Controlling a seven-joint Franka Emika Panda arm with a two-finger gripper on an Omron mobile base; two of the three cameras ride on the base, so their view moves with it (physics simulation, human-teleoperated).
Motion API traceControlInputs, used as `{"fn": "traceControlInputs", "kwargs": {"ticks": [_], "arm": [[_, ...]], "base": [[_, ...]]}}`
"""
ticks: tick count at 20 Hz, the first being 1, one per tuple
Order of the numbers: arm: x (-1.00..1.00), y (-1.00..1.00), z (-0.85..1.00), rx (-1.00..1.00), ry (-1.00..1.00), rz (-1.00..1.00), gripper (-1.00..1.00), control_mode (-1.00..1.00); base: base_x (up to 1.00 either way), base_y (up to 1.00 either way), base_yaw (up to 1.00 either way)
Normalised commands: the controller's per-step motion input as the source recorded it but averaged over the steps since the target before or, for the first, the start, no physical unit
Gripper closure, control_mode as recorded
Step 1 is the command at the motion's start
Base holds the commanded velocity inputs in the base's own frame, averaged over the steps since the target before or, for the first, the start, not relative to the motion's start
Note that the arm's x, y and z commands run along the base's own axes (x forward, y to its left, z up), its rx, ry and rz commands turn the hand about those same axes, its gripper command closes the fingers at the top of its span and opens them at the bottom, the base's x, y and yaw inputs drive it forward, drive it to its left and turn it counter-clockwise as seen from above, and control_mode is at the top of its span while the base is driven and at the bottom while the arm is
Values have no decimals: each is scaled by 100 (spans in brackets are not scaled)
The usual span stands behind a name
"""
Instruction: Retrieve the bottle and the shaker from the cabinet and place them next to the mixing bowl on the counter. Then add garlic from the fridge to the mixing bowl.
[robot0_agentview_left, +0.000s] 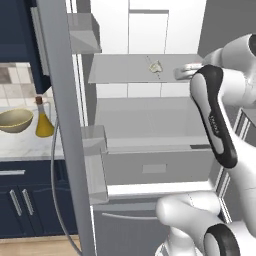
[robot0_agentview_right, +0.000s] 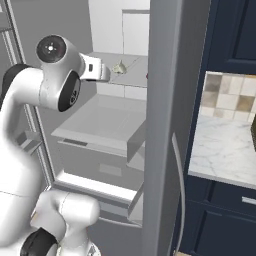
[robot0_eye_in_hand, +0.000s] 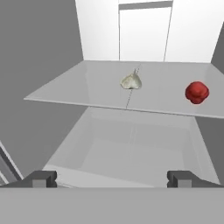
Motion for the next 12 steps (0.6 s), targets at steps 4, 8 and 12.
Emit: {"fn": "traceControlInputs", "kwargs": {"ticks": [4,8,12], "arm": [[51,0,-5,0,0,1,-100,-100],[51,0,-11,0,2,4,-100,-100],[50,0,-17,0,2,5,-100,-100]], "base": [[0,0,0],[0,0,0],[0,0,0]]}}
